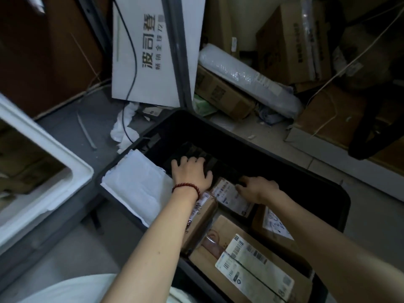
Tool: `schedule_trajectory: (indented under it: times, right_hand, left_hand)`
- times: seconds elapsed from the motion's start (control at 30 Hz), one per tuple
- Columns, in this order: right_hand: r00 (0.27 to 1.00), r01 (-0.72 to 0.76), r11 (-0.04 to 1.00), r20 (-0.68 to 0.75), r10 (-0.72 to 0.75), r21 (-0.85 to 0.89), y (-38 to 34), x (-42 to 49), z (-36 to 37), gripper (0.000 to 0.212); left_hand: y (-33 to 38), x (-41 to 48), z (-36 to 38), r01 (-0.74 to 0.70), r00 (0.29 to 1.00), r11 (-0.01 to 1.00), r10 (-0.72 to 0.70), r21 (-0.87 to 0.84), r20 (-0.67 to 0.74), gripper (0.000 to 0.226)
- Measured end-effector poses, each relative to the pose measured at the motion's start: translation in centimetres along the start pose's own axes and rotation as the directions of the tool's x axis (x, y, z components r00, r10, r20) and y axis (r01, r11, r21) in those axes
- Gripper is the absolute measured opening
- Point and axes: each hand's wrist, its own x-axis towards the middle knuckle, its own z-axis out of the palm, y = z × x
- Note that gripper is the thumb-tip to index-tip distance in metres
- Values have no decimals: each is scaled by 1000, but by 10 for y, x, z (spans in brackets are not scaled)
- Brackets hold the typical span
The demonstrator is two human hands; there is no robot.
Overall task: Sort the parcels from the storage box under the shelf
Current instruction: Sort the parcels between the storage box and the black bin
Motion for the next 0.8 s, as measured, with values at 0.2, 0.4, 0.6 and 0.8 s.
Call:
schedule_trajectory:
  times: [0.2, 0.4, 0.6, 0.8]
  right_hand:
    - [881, 273, 961, -387, -271, -53, -67, -49, -48, 56]
    - [733, 454, 874, -486, -476, -172, -157, -110, -70, 56]
    - [630, 566, 772, -452, -632, -289, -245, -170, -72, 55]
    - [538, 727, 642, -378, -753, -243, -337, -234, -40, 56]
  left_hand:
    - [-39, -44, -62, 187, 976, 981, -192, -54, -99, 52]
    - [-101, -102, -137, 325, 909, 938, -345, -120, -234, 45]
    - [-163, -190, -182, 460, 819, 877, -481, -143, -314, 43]
    - [-230, -317, -173, 611, 731, 787, -603, -89, -319, 42]
